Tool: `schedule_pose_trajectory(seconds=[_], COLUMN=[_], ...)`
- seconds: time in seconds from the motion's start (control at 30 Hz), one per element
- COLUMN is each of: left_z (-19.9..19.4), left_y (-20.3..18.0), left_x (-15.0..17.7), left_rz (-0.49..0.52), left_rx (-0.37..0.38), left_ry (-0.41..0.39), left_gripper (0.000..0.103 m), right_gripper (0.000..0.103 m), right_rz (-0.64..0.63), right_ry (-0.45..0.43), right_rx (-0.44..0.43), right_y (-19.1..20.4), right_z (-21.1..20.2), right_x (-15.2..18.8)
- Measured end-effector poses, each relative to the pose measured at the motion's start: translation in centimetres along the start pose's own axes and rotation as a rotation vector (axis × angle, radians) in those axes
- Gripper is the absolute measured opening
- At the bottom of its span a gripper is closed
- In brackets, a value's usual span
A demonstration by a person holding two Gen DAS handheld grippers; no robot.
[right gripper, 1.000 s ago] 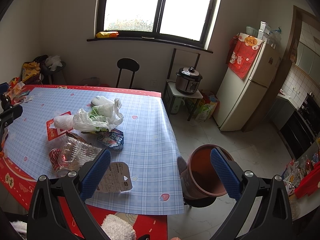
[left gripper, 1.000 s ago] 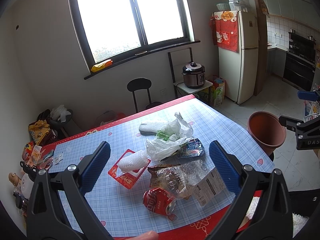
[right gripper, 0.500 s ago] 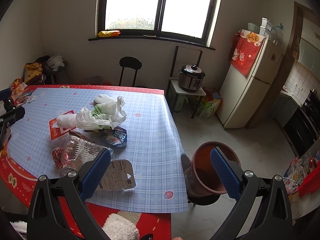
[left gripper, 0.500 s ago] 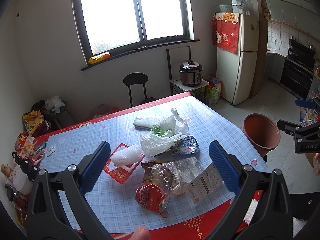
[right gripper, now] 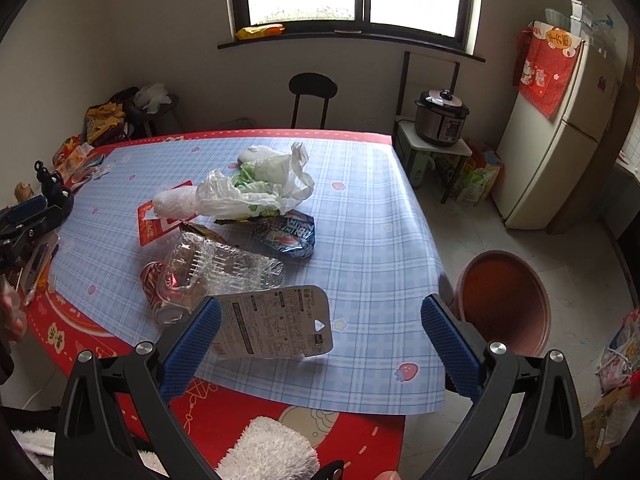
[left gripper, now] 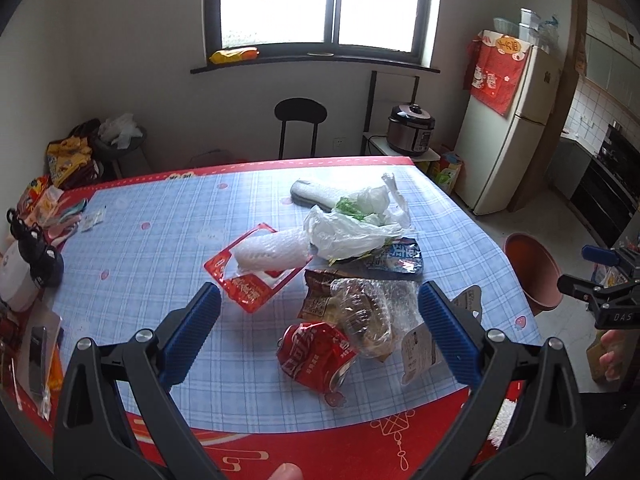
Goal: Collect trash
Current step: 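Close the right gripper on the beige printed cardboard card, then lift the card with the right gripper while the left gripper grasps the clear plastic tray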
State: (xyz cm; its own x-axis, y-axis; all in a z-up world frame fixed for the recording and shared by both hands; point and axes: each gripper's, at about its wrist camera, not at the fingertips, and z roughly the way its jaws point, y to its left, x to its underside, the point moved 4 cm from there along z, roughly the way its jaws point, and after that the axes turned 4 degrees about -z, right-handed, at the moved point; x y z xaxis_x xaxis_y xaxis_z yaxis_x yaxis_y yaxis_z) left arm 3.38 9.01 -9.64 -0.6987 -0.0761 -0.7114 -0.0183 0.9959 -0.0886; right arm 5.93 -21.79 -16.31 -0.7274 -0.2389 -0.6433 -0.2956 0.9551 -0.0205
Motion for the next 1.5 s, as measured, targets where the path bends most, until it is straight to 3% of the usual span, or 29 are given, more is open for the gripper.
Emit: schedule_pose_trajectory(seconds=[0.1, 0.2, 0.37, 0.63, 0.83, 0.9, 1.0, 1.17, 1.37, 1.5], left_z=[0.7, 1.6, 3.0, 4.3, 4.4, 4.5, 4.6, 4.9, 5.5, 5.9], left_y=[2.0, 4.1, 6.9, 8.5, 8.3, 8.3, 8.2, 7.8, 6.4, 4.9], left_x=[1.3, 2.5, 4.9, 7.0, 7.6, 7.8, 7.9, 7.9, 7.6, 7.4], left_rz=[-0.042, -0.079, -0.135, -0.159, -0.173, -0.175, -0.181, -0.176, -0.154, -0.132], left_rx=[-0.001, -0.015, -0.027, -0.036, -0.029, -0.029, -0.026, -0.018, 0.014, 0.051], left_ry=[0.013, 0.037, 0.075, 0.111, 0.12, 0.124, 0.132, 0.144, 0.161, 0.175], left_gripper=[0.097, 0.097, 0.097, 0.097, 0.096, 0.093, 0.087, 0.083, 0.078, 0.072], right_gripper=[0.099, 0.099, 0.099, 0.099, 0.098, 0.095, 0.081, 0.043, 0.013, 0.009], right_rz=[-0.026, -0.145, -0.34, -0.829, -1.035, -1.05, -1.069, -1.024, -0.87, -0.731], right_ry=[0.081, 0.144, 0.22, 0.334, 0.414, 0.459, 0.524, 0.57, 0.477, 0.389], right_rx=[-0.043, -0.017, -0.067, -0.089, -0.141, -0.15, -0.172, -0.23, -0.339, -0.405], right_y=[1.5, 3.7, 7.3, 12.0, 13.8, 13.8, 13.5, 12.2, 10.2, 8.5], right_z=[3.1, 6.3, 10.3, 15.8, 17.6, 18.2, 18.6, 17.5, 13.7, 10.8], right_x=[0.6, 1.1, 0.8, 1.3, 2.2, 2.7, 3.6, 4.1, 3.1, 2.6])
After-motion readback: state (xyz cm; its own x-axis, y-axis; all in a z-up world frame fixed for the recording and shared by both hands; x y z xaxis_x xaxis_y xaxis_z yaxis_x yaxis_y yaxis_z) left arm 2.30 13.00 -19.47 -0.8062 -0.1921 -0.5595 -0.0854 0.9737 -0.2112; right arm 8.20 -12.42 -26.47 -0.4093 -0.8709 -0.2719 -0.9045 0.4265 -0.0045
